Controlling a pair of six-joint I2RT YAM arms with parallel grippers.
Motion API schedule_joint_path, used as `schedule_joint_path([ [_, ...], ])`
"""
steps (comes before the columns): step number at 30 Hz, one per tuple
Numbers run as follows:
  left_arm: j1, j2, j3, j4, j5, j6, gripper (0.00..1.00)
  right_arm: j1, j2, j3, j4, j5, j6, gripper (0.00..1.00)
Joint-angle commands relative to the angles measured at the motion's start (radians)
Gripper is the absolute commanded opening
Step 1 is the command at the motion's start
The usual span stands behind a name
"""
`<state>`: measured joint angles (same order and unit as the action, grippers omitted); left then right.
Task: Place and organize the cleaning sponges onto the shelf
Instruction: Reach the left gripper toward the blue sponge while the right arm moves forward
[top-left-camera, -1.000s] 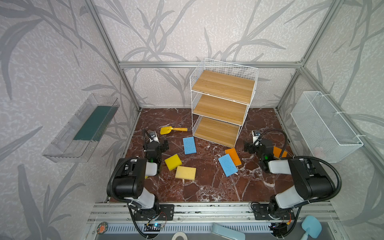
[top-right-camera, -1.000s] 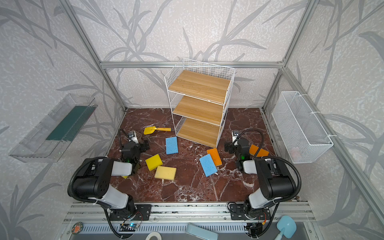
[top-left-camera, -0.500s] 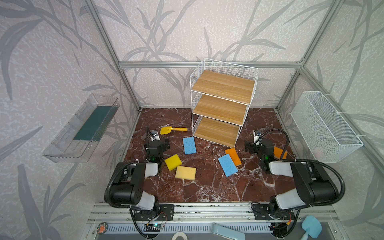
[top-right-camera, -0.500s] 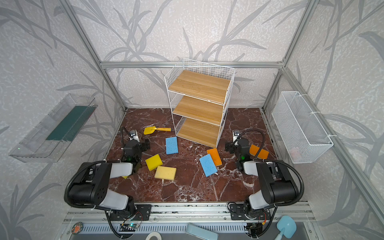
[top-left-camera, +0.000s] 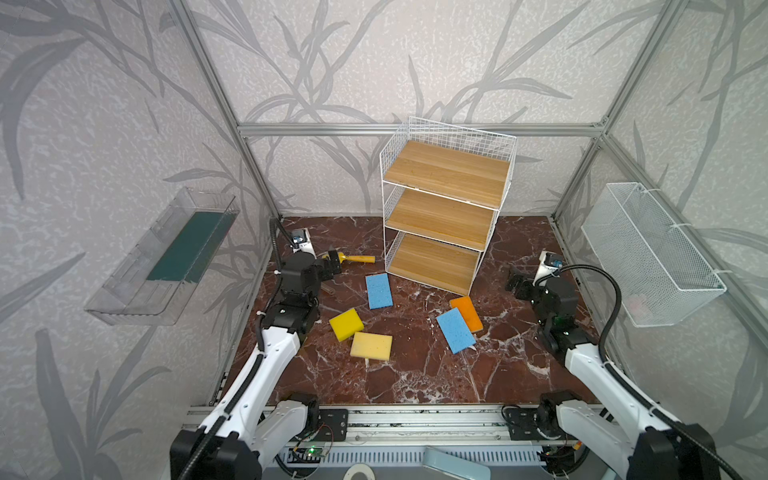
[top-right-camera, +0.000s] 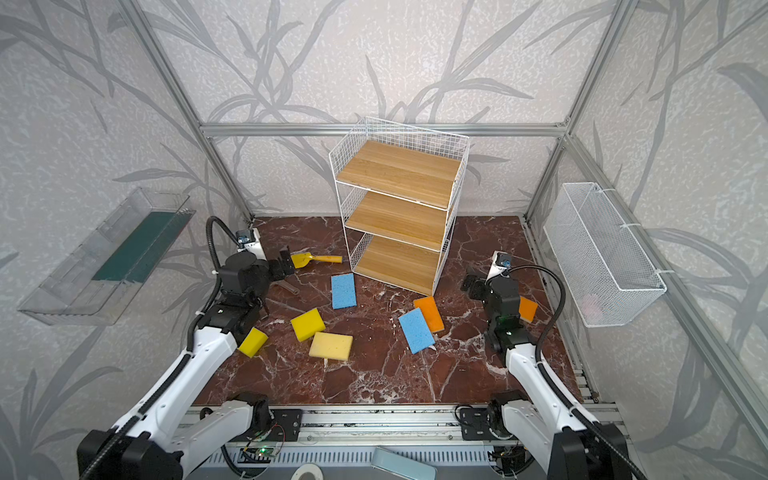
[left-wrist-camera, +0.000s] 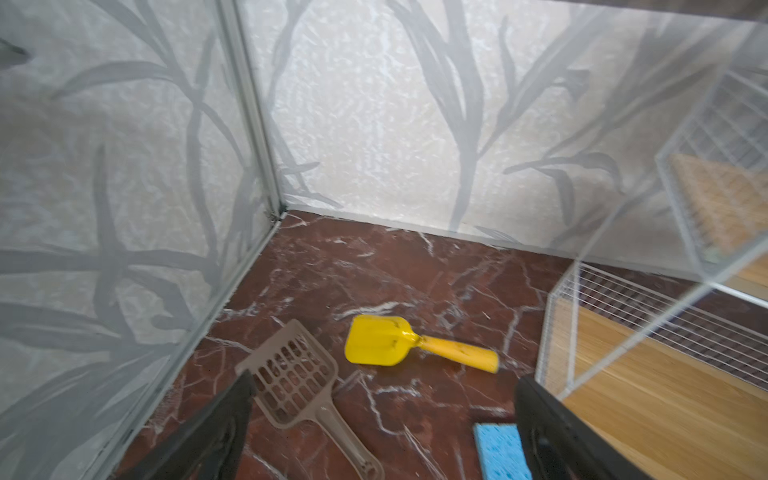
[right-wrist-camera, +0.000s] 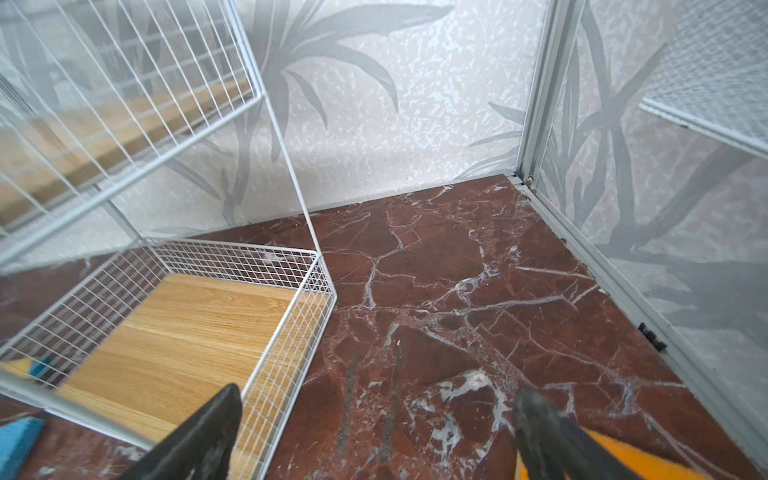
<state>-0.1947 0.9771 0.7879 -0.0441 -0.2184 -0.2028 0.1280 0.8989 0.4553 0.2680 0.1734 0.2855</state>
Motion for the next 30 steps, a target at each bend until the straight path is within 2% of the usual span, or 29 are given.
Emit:
schedule_joint_path([
  [1, -0.097, -0.028, 0.053, -0.259, 0.033, -0.107, 0.94, 0.002, -0.107, -0.004, -0.185, -0.058, 0.169, 0.97],
  [6, -0.210, -0.067, 0.044, -0.358, 0.019, -0.282, 0.85, 0.004, -0.248, -0.049, -0.320, -0.201, 0.275, 0.93],
  [12, -0.279, -0.011, -0.047, -0.318, 0.031, -0.383, 0.76, 0.002, -0.356, -0.100, -0.390, -0.298, 0.307, 0.89],
  [21, -0.265, 0.250, -0.094, -0.105, 0.205, -0.435, 0.66, 0.003, -0.311, -0.148, -0.290, -0.393, 0.343, 0.85],
  [30, -0.198, 0.458, -0.050, -0.004, 0.282, -0.438, 0.51, 0.004, -0.202, -0.150, -0.211, -0.441, 0.344, 0.83],
])
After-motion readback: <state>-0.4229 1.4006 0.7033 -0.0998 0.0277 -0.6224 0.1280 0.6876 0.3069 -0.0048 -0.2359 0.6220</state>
